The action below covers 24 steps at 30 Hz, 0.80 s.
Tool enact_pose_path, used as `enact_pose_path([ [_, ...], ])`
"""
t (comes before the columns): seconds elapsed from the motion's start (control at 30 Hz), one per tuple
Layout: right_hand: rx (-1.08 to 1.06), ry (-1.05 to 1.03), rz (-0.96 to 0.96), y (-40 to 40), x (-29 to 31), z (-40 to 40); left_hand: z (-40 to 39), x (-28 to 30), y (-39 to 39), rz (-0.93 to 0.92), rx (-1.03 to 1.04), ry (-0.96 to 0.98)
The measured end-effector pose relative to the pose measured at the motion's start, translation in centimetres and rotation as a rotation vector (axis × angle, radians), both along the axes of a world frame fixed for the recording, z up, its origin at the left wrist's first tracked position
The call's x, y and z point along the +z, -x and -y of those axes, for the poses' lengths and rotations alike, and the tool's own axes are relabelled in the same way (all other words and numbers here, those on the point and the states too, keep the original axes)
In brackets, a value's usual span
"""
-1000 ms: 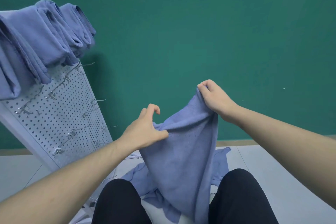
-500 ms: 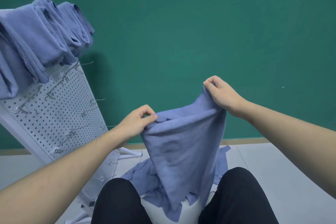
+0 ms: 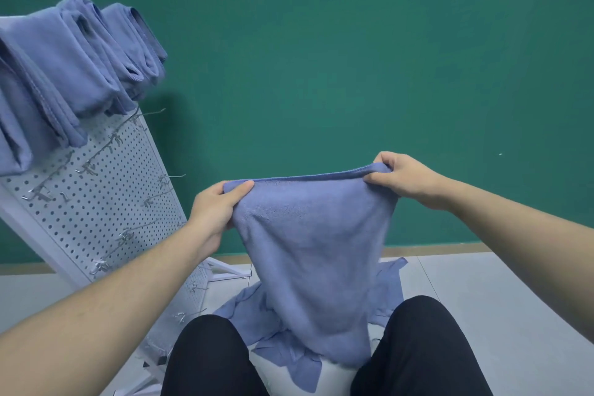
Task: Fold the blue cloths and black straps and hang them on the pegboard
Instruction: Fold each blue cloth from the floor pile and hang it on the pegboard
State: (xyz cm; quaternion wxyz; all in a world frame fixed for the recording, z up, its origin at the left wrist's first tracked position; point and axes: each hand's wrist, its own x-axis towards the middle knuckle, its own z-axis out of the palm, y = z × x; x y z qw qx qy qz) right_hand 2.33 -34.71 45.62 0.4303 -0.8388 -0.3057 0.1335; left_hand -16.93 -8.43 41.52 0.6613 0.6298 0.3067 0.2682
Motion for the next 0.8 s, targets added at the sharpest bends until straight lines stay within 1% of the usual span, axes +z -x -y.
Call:
enact_pose_path([
  [0.1, -0.060, -0.008, -0.052, 0.2, -0.6, -0.3, 0.5, -0.5, -0.3, 0.021, 0.029, 0.120],
  [0.17, -0.132, -0.013, -0.072, 0.6, -1.0, -0.7, 1.1, -0.9, -0.7, 0.027, 0.054, 0.161],
  [0.23, -0.157, -0.051, -0.141, 1.2, -1.4, -1.5, 1.7, -1.2, -1.2, 0.027, 0.049, 0.165],
  [0.3, -0.131, -0.090, -0.195, 2.1, -1.8, -2.4, 2.4, -1.3, -1.6, 0.026, 0.013, 0.153],
  [0.4, -0.071, -0.095, -0.196, 3.9, -2.3, -3.9, 3.4, -1.3, -2.0, 0.033, -0.059, 0.166],
  [0.43, -0.045, -0.118, -0.233, 4.5, -2.5, -4.4, 3.9, -1.3, -2.0, 0.033, -0.082, 0.167],
  [0.57, 0.043, -0.240, -0.455, 6.6, -3.3, -5.8, 5.9, -1.9, -2.2, 0.002, -0.117, 0.105],
  [0.63, 0.053, -0.275, -0.502, 7.4, -4.1, -6.3, 6.9, -2.3, -2.1, 0.002, -0.115, 0.102],
  [0.8, -0.005, -0.377, -0.576, 9.2, -5.5, -6.8, 8.6, -3.4, -1.5, -0.005, -0.121, -0.023],
])
